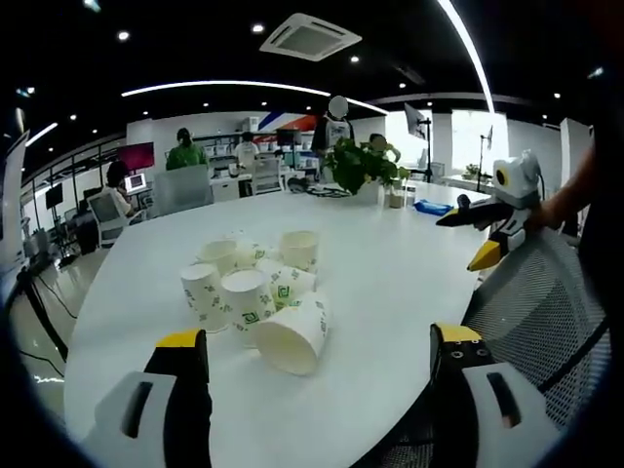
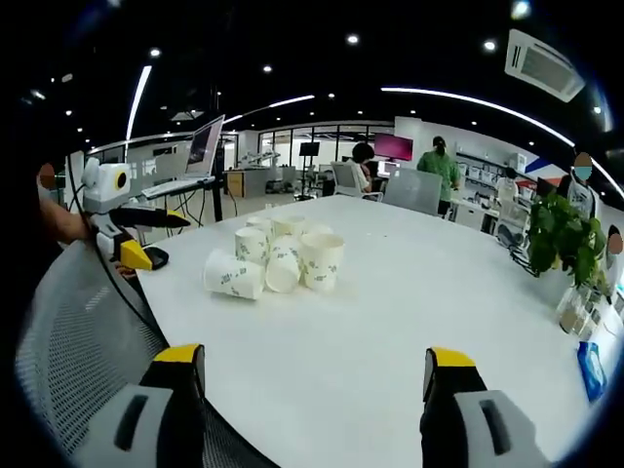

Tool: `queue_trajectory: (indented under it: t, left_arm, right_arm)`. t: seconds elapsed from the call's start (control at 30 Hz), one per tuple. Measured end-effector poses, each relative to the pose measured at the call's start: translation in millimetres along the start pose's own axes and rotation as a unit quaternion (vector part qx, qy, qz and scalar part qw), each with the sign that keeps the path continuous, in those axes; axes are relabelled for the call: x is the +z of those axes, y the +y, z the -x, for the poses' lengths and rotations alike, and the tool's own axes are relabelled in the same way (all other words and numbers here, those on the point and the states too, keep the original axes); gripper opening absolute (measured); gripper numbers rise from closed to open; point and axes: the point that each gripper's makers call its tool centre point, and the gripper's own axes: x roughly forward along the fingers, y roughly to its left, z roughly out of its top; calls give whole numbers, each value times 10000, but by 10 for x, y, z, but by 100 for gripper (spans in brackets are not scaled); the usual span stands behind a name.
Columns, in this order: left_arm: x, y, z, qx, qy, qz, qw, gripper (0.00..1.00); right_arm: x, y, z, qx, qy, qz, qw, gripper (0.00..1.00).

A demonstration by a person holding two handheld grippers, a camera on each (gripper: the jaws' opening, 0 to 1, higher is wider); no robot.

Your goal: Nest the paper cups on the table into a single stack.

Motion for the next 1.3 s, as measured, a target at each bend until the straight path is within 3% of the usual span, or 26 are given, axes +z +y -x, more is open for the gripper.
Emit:
queue_trajectory:
  t: [1.3]
  left_arm:
    - [14, 15, 6, 32, -29, 44, 10000, 94]
  right_arm:
    - [8, 9, 1, 21, -24, -17, 10000, 95]
